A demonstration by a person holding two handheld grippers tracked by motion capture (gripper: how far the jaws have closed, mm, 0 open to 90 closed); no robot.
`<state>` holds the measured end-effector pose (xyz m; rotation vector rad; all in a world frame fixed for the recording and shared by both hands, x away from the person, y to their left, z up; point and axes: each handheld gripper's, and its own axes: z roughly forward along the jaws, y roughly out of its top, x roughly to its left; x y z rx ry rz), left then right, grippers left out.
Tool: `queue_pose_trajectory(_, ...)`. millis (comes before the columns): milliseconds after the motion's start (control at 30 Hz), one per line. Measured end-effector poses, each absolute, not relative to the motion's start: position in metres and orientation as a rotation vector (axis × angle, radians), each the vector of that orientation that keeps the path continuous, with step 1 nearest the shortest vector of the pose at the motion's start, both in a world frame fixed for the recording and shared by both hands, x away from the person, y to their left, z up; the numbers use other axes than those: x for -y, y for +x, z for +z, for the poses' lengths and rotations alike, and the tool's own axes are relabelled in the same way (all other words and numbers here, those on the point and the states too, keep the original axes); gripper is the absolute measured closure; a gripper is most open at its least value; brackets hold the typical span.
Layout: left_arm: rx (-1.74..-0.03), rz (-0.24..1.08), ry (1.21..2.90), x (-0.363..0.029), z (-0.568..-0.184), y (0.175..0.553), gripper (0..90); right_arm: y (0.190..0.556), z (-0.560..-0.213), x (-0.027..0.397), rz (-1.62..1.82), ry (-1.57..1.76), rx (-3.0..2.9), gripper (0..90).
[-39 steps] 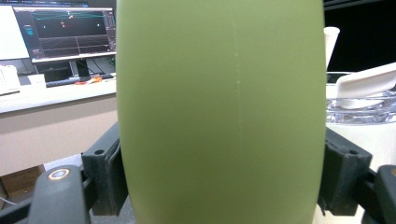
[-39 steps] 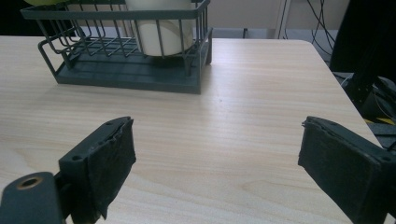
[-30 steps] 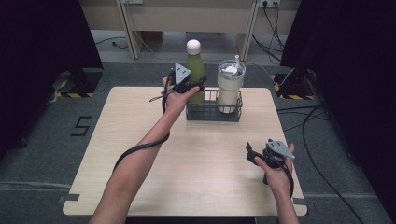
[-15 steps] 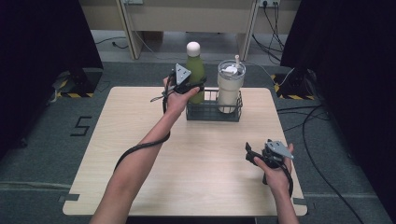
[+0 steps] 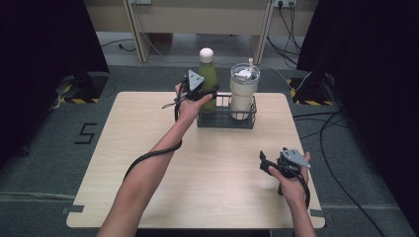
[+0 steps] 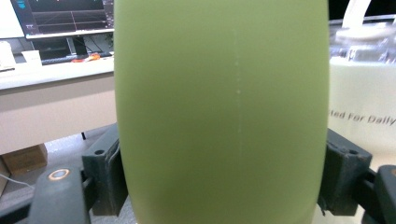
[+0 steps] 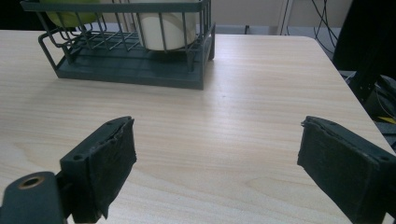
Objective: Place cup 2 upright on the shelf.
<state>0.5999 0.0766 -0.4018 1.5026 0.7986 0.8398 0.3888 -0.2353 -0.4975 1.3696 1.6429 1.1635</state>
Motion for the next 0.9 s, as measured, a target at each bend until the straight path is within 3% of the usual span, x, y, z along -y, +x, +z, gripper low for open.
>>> queue_pose_trajectory(900,-0.823,0.814,1.547,-0.075,-0.416,0.606,19.9,0.389,-0.497,0.234,1.163,1.364,-1.65,11.4)
